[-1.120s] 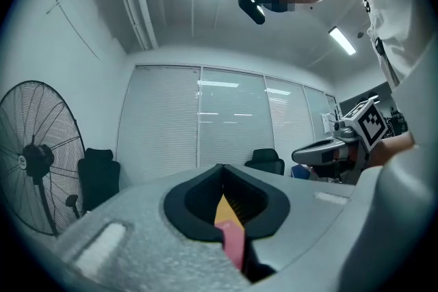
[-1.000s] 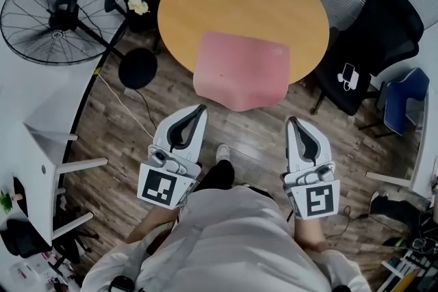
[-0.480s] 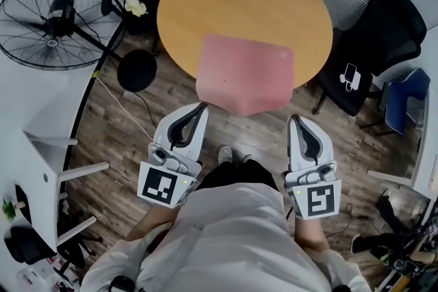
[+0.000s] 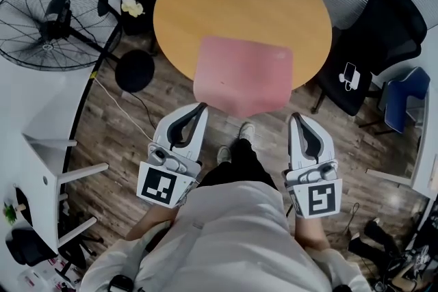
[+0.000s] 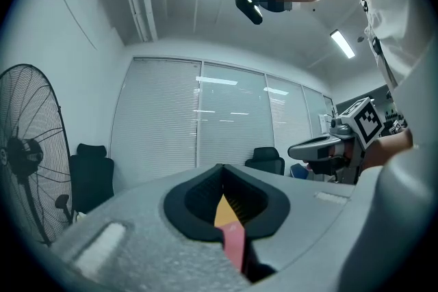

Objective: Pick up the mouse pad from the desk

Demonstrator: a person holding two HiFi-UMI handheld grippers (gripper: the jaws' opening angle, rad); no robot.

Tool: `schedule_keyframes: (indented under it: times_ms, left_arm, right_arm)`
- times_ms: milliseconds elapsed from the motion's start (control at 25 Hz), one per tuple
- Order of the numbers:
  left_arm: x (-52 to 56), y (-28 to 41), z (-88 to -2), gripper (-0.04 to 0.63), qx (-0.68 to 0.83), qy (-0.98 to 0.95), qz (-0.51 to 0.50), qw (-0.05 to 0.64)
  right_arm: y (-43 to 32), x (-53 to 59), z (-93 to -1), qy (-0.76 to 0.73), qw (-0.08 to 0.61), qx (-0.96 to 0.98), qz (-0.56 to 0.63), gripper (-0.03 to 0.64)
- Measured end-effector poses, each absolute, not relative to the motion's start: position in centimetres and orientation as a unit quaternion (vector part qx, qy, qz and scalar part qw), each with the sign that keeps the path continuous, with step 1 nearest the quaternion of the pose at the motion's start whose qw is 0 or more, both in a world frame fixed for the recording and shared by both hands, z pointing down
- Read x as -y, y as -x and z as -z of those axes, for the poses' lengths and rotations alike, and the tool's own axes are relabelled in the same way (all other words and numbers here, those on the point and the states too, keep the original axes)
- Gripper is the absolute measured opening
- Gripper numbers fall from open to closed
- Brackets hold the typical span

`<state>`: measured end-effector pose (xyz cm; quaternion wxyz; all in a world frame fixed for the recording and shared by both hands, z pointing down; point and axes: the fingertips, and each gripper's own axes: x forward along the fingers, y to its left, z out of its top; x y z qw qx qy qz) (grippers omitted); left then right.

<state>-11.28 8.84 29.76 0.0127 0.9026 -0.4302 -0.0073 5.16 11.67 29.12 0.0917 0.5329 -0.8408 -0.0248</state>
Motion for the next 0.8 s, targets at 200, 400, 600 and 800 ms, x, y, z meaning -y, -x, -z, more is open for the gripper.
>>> schedule_keyframes:
  times_ms: [200, 400, 600, 800]
  left_arm:
    - [-7.3, 10.2, -29.9, 0.006, 0.428, -0.904, 0.007, 0.011]
    - [-5.3, 9.1, -29.7, 0.006, 0.426, -0.905, 0.006, 0.010]
    - [-2.9, 8.0, -29.3, 0.006, 0.427, -0.904, 0.005, 0.004]
    - [-0.4, 6.7, -29.2, 0.006, 0.430, -0.903, 0.000, 0.003]
  right_arm:
    - [-6.4, -10.2, -29.5, -0.532, 0.094, 0.841, 0.029, 0.005]
    - [-7.4, -8.1, -29.5, -0.533, 0.091, 0.841, 0.030, 0.005]
    - [-8.2, -5.5, -29.0, -0.537, 0.077, 0.840, 0.013, 0.005]
    - [-9.7, -2.9, -29.1, -0.531, 0.077, 0.844, 0.023, 0.005]
